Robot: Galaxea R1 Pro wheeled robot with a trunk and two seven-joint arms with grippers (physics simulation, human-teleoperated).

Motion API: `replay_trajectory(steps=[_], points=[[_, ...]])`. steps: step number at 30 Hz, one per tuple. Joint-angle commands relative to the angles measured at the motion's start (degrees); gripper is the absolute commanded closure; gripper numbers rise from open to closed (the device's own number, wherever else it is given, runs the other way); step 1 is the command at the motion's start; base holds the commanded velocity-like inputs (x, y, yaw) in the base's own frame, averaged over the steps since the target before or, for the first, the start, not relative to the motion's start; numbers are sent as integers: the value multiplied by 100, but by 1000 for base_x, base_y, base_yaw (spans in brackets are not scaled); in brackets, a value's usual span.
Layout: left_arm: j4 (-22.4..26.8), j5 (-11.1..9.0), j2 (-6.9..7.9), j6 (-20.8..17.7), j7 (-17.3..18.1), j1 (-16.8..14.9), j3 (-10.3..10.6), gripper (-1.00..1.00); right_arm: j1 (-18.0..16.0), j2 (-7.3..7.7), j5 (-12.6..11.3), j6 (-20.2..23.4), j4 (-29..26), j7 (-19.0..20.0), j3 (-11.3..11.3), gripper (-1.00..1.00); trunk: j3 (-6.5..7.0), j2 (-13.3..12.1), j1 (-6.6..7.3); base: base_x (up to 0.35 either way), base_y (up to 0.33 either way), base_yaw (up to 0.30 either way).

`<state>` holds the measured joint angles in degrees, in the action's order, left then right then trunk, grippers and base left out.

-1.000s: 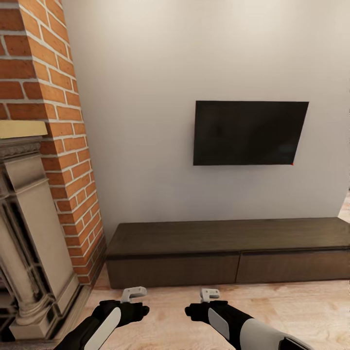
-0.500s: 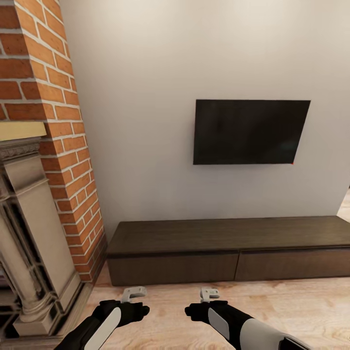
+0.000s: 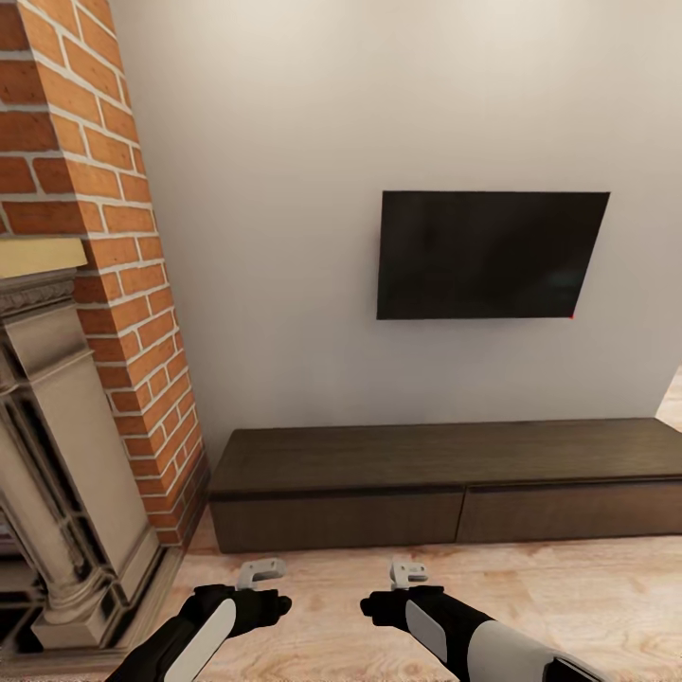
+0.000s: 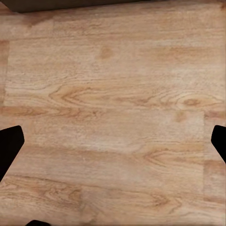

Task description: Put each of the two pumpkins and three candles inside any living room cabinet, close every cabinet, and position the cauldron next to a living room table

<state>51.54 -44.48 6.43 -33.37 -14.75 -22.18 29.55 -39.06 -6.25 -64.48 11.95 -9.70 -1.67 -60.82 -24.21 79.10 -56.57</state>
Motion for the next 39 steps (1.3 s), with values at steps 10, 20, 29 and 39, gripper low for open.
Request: replay_trajectory(steps=[10, 20, 29, 39], points=[[13, -60, 7, -113, -55, -6, 24, -100, -5, 1, -30, 18, -6, -17, -28, -100, 78, -398, 220, 0, 0, 0], [11, -60, 5, -117, -54, -6, 24, -100, -5, 1, -21, 18, -6, -16, -35, -100, 163, -799, 440, 0, 0, 0], [7, -60, 4, -117, -55, -6, 24, -100, -5, 0, -21, 26, -6, -16, -28, -100, 239, -1160, 638, 0, 0, 0], [8, -60, 7, -117, -55, -6, 24, -100, -5, 1, -21, 27, -6, -17, -31, -100, 324, -1561, 857, 0, 0, 0]])
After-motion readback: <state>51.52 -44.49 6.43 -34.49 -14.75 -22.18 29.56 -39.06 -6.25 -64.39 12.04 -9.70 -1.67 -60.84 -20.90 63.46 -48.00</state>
